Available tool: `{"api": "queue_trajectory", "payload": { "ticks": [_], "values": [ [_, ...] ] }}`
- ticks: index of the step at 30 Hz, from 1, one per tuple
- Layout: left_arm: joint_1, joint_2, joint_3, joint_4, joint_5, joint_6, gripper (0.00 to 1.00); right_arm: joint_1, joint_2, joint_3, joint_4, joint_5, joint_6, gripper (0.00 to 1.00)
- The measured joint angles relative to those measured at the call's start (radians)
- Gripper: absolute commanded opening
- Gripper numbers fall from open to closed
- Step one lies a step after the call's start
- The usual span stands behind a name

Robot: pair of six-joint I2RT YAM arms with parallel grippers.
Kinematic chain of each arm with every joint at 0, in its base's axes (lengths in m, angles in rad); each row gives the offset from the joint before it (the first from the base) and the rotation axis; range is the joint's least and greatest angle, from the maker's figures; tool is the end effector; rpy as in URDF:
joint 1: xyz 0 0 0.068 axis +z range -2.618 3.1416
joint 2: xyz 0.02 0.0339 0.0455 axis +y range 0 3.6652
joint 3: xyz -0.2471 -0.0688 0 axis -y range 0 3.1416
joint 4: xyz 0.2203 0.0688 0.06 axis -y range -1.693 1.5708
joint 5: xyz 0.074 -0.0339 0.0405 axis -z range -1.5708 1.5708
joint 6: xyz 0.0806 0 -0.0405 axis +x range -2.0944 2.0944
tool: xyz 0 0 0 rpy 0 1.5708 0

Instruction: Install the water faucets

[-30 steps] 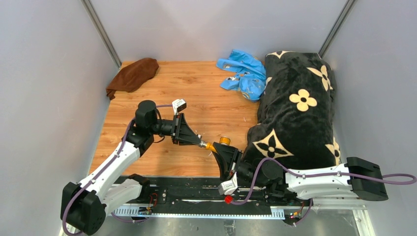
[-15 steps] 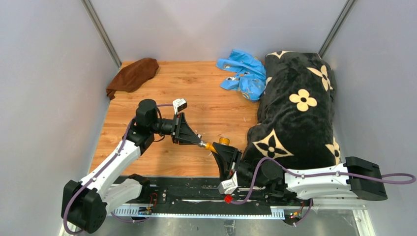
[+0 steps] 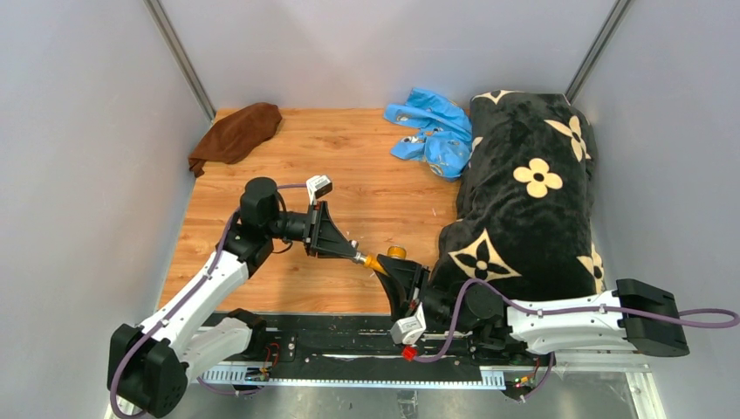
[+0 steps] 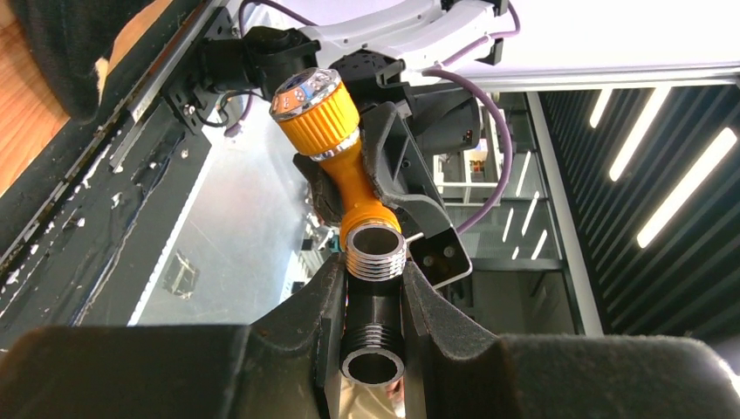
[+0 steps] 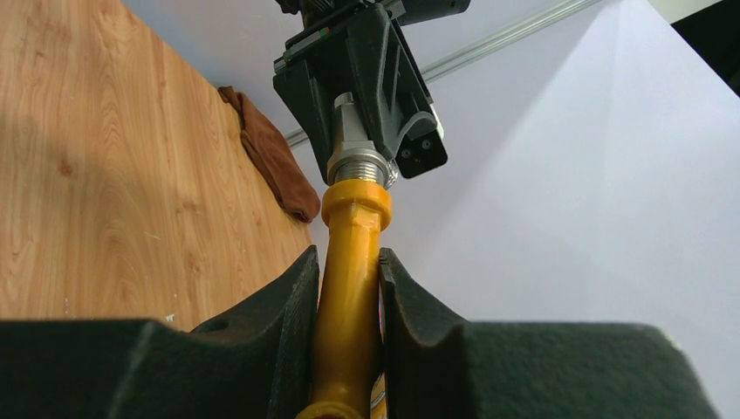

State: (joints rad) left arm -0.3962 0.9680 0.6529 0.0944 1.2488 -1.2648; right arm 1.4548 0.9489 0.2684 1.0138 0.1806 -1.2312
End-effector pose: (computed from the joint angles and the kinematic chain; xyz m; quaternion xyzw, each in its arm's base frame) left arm 0.1597 -0.1497 0.2840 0.0649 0.7283 -0.6822 0.0050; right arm 0.0410 0.2267 0.2725 -0.5461 0.2020 0.0385 0.8121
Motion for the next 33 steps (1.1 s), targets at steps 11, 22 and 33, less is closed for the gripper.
{"api": "queue_trajectory", "payload": {
  "ticks": [11, 22, 33],
  "values": [
    [-0.015, -0.044, 0.0, -0.011, -0.034, 0.044, 0.0, 0.0, -0.055, 0.019, -0.076, -0.013, 0.172, 0.0],
    [-0.024, -0.069, 0.0, -0.021, -0.09, 0.152, 0.0, -0.005, -0.114, 0.069, -0.233, -0.001, 0.374, 0.0],
    [-0.025, -0.062, 0.004, -0.022, -0.105, 0.242, 0.0, -0.086, -0.138, 0.097, -0.316, -0.076, 0.642, 0.0]
  ]
}}
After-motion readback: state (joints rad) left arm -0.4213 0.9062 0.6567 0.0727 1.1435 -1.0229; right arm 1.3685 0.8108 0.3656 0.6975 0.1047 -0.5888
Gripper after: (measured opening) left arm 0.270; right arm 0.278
